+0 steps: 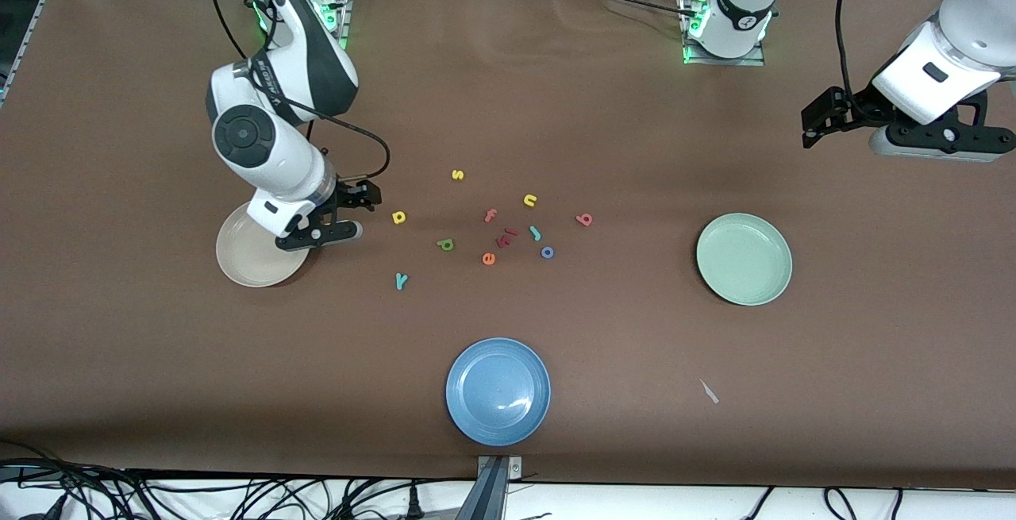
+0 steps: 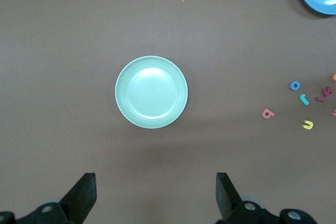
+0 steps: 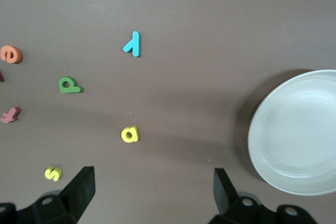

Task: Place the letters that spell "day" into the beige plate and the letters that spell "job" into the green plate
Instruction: 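Reach the left gripper to the pink letter while the right gripper reaches yellow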

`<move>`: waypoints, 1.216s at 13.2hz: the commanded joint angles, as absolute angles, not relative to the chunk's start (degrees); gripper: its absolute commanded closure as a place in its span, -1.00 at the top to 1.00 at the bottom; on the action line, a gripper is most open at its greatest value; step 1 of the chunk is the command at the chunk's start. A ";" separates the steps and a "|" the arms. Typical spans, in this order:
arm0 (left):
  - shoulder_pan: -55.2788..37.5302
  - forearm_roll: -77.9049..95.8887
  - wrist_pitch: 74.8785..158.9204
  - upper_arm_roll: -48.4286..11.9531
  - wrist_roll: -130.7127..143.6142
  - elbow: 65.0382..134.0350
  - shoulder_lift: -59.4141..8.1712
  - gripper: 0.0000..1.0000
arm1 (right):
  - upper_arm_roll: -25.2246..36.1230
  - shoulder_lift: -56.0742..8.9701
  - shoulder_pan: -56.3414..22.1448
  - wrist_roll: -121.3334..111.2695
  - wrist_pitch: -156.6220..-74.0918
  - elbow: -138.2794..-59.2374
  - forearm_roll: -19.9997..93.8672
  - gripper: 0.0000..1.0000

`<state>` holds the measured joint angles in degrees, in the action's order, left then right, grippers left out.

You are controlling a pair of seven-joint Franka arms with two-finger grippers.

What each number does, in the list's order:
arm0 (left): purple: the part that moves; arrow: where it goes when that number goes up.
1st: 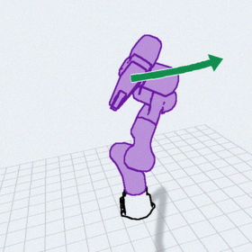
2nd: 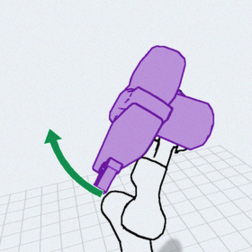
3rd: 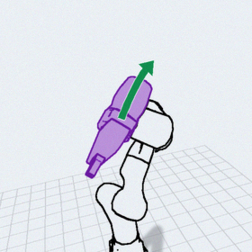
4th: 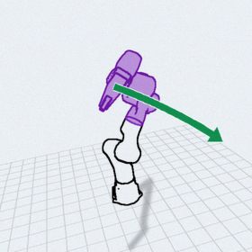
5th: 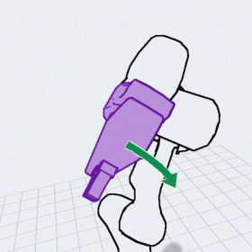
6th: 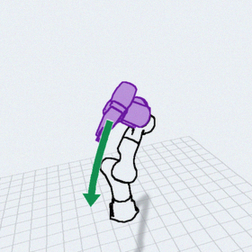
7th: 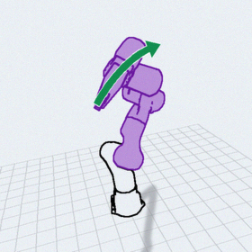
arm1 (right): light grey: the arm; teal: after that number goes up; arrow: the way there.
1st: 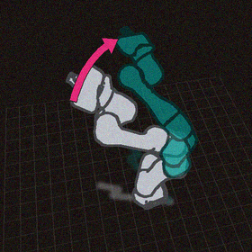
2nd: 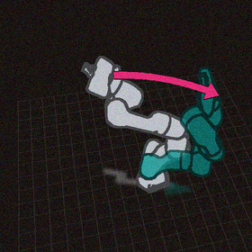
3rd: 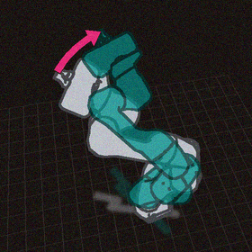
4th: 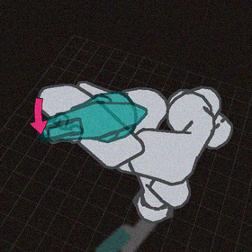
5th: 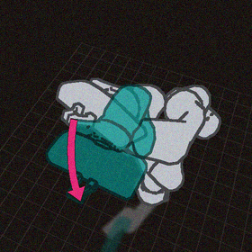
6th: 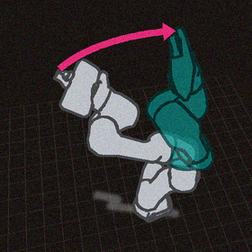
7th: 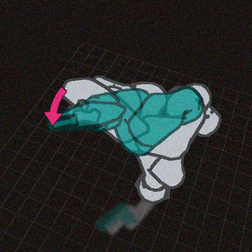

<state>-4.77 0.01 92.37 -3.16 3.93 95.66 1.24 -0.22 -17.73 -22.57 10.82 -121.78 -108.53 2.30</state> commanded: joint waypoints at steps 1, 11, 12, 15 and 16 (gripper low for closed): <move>-6.06 -3.41 92.63 -4.39 3.69 95.80 -3.68 1.00 | -0.96 -16.70 -22.59 11.86 -126.90 -112.75 3.08 1.00; -21.95 -3.51 104.75 -6.07 19.03 90.26 -27.93 1.00 | -5.10 -23.63 -22.76 19.42 -143.70 -119.35 2.99 0.99; -24.23 -3.43 105.55 -6.06 22.38 90.35 -29.08 1.00 | -5.18 -24.77 -22.94 19.42 -143.88 -119.36 2.90 0.99; -27.33 -2.73 111.07 -6.15 26.80 91.05 -33.47 1.00 | -5.19 -26.89 -25.13 19.25 -144.93 -119.36 2.72 0.99; -28.55 -2.64 113.18 -6.15 27.33 91.14 -35.40 1.00 | -5.19 -27.16 -25.22 19.25 -144.93 -119.36 2.72 0.99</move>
<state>-27.30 -2.00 110.42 -6.54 25.78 92.41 -31.83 -5.15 -26.76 -24.21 18.94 -143.72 -119.00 2.43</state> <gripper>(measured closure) 0.000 0.004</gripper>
